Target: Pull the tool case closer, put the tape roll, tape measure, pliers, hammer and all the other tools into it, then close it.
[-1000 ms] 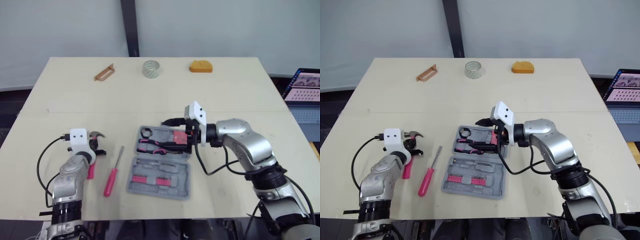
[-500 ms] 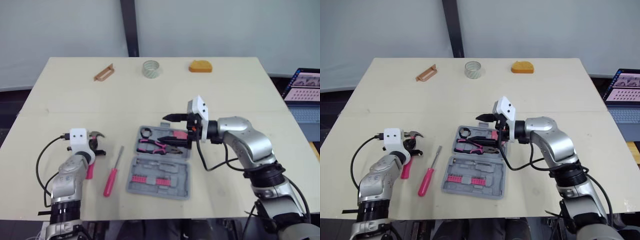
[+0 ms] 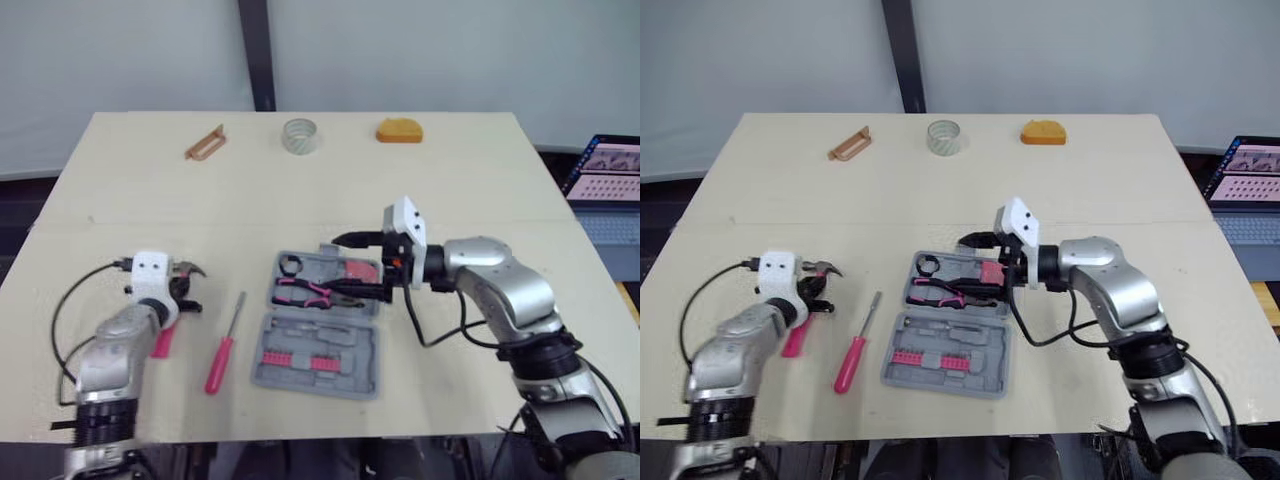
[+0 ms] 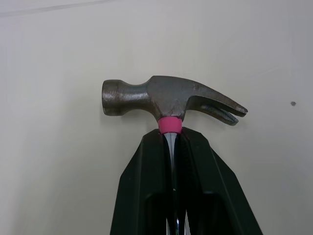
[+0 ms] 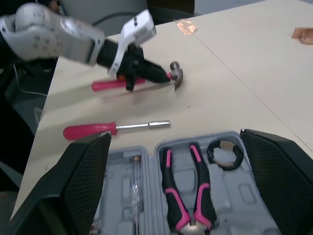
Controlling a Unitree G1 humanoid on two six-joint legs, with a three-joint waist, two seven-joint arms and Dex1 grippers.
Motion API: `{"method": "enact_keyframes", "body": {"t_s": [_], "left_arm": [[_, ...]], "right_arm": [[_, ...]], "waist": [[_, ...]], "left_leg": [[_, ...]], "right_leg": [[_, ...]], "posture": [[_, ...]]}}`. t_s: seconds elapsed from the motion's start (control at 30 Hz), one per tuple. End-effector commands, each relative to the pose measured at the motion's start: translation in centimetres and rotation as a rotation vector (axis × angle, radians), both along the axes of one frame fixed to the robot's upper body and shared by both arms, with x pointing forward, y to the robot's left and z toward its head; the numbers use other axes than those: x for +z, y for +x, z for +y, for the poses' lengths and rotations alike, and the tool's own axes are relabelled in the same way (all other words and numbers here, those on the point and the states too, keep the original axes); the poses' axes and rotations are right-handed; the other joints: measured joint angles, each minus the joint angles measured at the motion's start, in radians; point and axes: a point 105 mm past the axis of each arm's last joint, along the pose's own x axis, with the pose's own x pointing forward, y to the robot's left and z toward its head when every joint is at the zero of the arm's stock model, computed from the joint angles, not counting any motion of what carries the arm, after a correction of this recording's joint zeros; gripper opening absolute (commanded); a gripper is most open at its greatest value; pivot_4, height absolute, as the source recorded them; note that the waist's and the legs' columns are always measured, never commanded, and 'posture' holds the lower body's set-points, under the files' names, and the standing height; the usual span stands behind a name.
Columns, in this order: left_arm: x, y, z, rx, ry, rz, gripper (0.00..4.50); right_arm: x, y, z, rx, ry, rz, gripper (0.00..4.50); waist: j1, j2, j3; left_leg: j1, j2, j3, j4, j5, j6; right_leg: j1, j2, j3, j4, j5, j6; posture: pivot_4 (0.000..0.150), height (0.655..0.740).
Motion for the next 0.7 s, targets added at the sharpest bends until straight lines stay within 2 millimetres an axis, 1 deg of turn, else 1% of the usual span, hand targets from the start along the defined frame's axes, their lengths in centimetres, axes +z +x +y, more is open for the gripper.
{"method": "enact_keyframes", "body": {"t_s": [0.03, 0.1, 0.17, 0.23, 0.33, 0.43, 0.53, 0.7], "left_arm": [[3.5, -0.4, -2.8, -0.262, 0.069, -0.01, 0.03], [4.5, -0.8, -3.8, -0.379, 0.109, 0.018, 0.03], [5.8, -1.2, -5.4, -0.532, 0.145, 0.03, 0.03], [6.7, -1.4, -6.7, -0.642, 0.176, 0.043, 0.03], [7.4, -1.7, -8.7, -0.78, 0.204, 0.066, 0.03], [7.5, -2.1, -11.1, -0.925, 0.213, 0.092, 0.03], [7.2, -2.4, -12.6, -1.019, 0.215, 0.122, 0.03], [6.1, -2.8, -15.7, -1.156, 0.215, 0.194, 0.03]], "right_arm": [[0.8, -1.7, -0.4, 0.066, -0.008, -0.042, 4.5], [0.5, -2.0, -0.7, 0.07, -0.027, -0.035, 4.5], [-0.1, -2.2, -1.4, 0.065, -0.058, -0.027, 4.5], [-0.6, -2.3, -1.8, 0.06, -0.082, -0.021, 4.5], [-0.9, -2.6, -2.4, 0.051, -0.102, -0.016, 4.5], [-1.2, -3.2, -3.2, 0.04, -0.127, -0.008, 4.5], [-1.5, -3.8, -4.0, 0.032, -0.158, 0.002, 4.5], [-1.7, -4.2, -5.5, 0.016, -0.209, 0.016, 4.5]], "waist": [[0.001, 0.0, 0.0], [0.001, 0.0, 0.0], [0.001, 0.0, 0.0], [0.002, 0.0, 0.0], [0.003, 0.0, 0.001], [0.004, 0.0, 0.001], [0.004, 0.0, 0.001], [0.006, -0.001, 0.002]], "left_leg": [[-0.003, 0.0, 0.0, 0.001, 0.0, 0.0], [-0.006, 0.0, 0.0, 0.001, 0.0, 0.0], [-0.007, 0.0, 0.001, 0.001, 0.0, 0.0], [-0.008, 0.0, 0.001, 0.001, 0.0, 0.0], [-0.008, 0.0, 0.002, 0.001, 0.0, 0.0], [-0.008, 0.0, 0.002, 0.001, 0.0, 0.0], [-0.009, 0.0, 0.002, 0.001, 0.0, 0.0], [-0.009, 0.0, 0.003, 0.003, 0.0, 0.0]], "right_leg": [[-0.003, 0.0, 0.0, 0.001, 0.0, 0.0], [-0.006, 0.0, 0.0, 0.001, 0.0, 0.0], [-0.008, 0.0, 0.001, 0.002, 0.0, 0.0], [-0.009, 0.0, 0.001, 0.002, 0.0, 0.0], [-0.009, 0.0, 0.001, 0.002, 0.0, 0.0], [-0.01, 0.0, 0.001, 0.002, 0.0, 0.0], [-0.01, 0.0, 0.001, 0.002, 0.0, 0.0], [-0.01, 0.0, 0.001, 0.002, 0.001, 0.0]], "posture": [[0.15, 0.74], [0.15, 0.74], [0.15, 0.74], [0.15, 0.74], [0.15, 0.74], [0.15, 0.74], [0.15, 0.74], [0.15, 0.74]]}}
